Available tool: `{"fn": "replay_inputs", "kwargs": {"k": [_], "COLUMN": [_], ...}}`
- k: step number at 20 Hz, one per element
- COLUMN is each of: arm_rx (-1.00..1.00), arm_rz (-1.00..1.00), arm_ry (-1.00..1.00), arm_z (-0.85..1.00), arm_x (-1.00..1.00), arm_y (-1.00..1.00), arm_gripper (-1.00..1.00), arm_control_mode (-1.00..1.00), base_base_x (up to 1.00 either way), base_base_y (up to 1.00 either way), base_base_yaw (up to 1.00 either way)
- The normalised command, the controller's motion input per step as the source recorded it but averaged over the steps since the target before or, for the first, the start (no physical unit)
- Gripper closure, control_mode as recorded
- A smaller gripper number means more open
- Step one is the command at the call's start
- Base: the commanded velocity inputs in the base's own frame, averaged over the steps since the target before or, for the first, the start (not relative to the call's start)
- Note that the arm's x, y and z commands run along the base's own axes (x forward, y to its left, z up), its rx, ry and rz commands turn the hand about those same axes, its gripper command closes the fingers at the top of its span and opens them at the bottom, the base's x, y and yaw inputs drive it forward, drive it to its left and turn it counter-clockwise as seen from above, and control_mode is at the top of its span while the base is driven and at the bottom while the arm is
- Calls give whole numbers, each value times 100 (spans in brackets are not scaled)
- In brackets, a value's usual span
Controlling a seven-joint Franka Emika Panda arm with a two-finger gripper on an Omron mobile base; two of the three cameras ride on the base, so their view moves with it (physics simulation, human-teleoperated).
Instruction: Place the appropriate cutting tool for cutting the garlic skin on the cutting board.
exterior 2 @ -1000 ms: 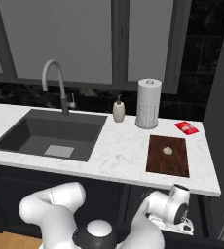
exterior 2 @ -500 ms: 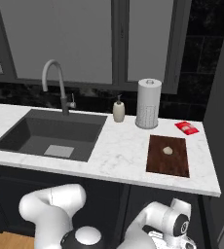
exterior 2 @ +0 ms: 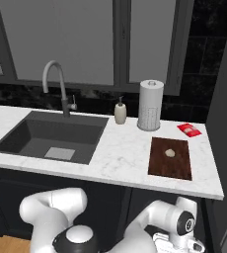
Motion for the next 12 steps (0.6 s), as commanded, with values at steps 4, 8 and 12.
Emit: {"fn": "replay_inputs", "kwargs": {"k": [4, 8, 12], "arm_rx": [0, 0, 0], "arm_rz": [1, 5, 2], "arm_ry": [0, -1, -11], "arm_z": [1, -6, 0], "arm_x": [38, 52, 50], "arm_y": [-33, -12, -3], "arm_gripper": [-100, -100, -100], "arm_control_mode": [-100, -100, -100], "base_base_x": [0, 0, 0], "base_base_y": [0, 0, 0], "base_base_yaw": [0, 0, 0]}}
